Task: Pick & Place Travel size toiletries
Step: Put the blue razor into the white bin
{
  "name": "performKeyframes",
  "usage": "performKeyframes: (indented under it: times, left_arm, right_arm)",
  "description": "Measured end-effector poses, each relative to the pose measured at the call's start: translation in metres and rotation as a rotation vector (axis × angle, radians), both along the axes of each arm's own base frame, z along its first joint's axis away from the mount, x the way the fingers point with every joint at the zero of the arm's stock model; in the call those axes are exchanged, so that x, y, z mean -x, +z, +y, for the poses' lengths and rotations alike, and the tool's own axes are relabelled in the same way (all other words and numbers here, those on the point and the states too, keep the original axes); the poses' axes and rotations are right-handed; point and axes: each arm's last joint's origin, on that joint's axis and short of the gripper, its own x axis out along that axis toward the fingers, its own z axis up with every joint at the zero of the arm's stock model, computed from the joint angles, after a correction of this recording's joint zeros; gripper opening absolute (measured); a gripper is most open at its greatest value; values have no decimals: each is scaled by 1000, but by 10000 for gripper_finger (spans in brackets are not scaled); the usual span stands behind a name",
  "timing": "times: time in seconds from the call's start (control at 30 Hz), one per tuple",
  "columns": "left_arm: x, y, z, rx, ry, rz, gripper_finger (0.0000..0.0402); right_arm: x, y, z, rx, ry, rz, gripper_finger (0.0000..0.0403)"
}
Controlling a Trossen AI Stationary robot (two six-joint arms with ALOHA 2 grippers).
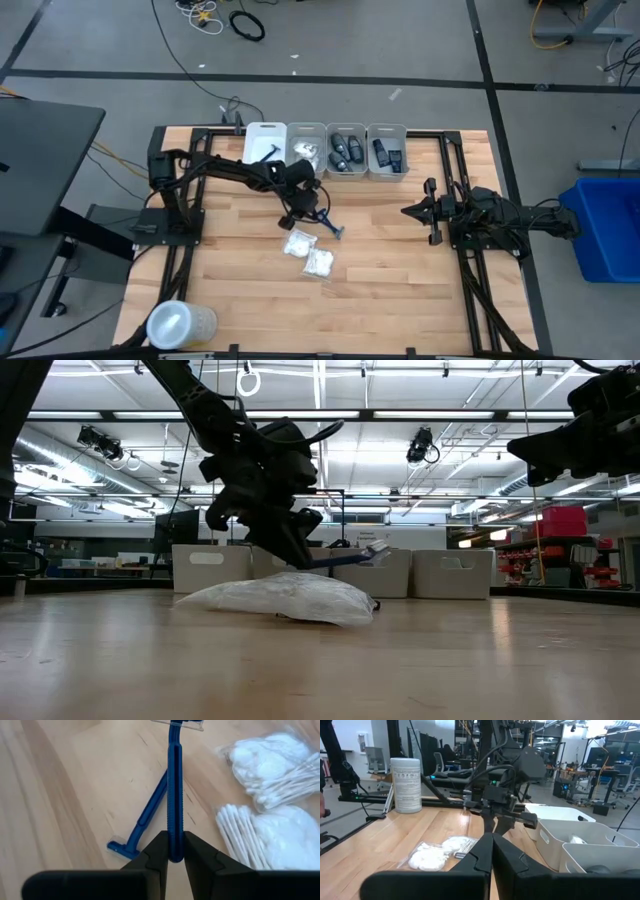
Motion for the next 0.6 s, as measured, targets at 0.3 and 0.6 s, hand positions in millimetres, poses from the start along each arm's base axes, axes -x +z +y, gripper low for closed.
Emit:
performKeyframes:
  times: [0.3, 0.6]
  left_arm:
    - [4, 15, -1, -13, 33, -15, 57]
    - [12, 46, -3, -30, 98, -69, 57]
  right_arm:
    - [0, 0, 0, 0, 0, 0, 14]
    - [0, 0, 0, 0, 0, 0, 14]
